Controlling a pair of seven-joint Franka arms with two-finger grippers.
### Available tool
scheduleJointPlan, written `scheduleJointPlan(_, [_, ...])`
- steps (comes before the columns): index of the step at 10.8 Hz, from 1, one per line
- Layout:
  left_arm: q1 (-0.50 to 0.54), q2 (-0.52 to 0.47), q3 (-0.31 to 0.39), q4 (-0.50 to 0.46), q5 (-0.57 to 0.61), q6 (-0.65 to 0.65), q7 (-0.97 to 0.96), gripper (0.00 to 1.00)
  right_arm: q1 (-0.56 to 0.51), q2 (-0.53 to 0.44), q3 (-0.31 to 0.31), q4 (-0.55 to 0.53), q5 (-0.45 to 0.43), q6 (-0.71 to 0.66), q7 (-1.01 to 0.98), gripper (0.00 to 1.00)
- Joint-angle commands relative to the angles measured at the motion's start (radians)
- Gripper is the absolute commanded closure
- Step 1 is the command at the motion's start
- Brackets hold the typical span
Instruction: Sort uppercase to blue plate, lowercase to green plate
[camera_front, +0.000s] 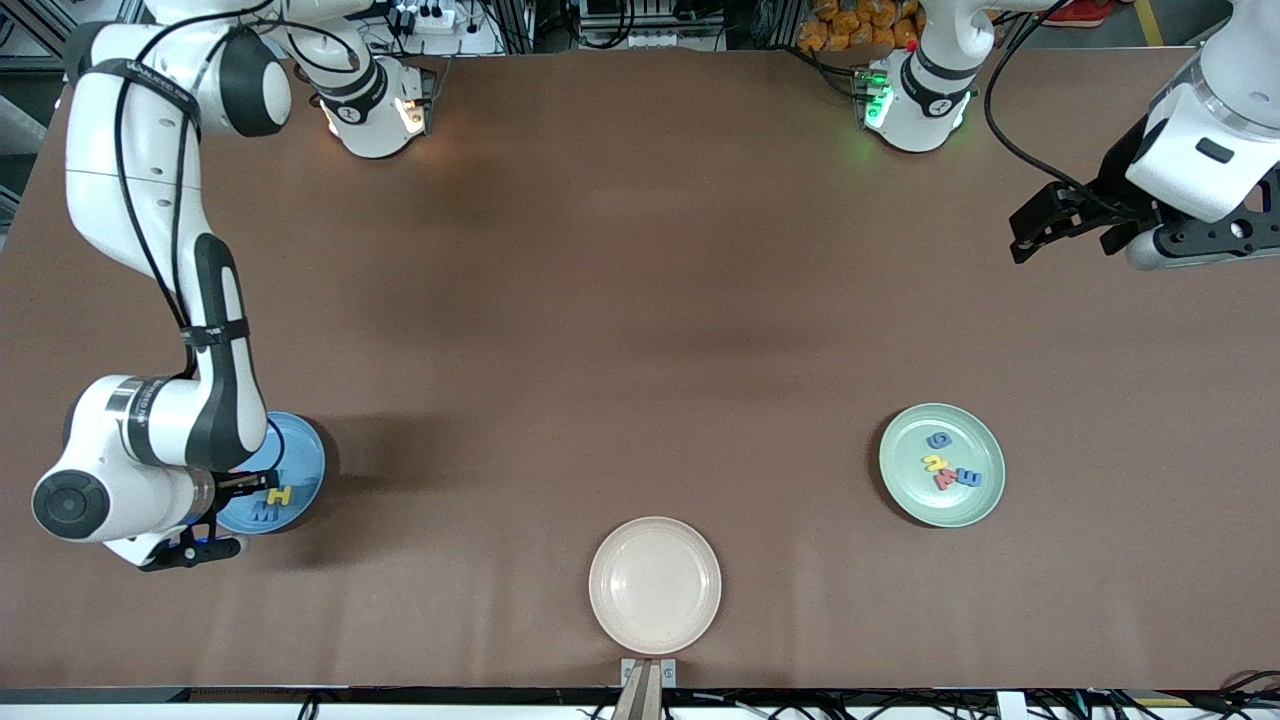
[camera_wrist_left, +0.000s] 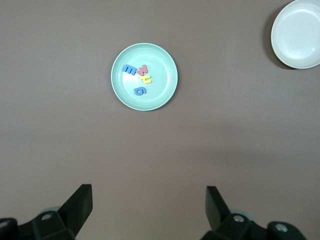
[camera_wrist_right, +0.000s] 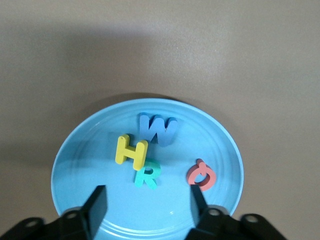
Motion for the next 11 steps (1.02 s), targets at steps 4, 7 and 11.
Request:
scheduleJointPlan(4, [-0.007,0.016,-0.006,0.005,-0.019,-0.010,-0.011,0.00,-0.004,-0.485,0.061,-0.539,-0.011,0.183,-0.003,0.00])
scheduleJointPlan(7, [0.000,0.007,-0.003,0.008,-0.009,-0.012,0.007,0.00,0.001,-0.644,0.061,-0.542,-0.013,0.059,0.032,0.00])
scheduleJointPlan(11, [0.010,-0.020,0.023,0.010,0.018,-0.036,0.019,0.00,-0.025,-0.774,0.107,-0.428,-0.016,-0.085,0.075,0.00])
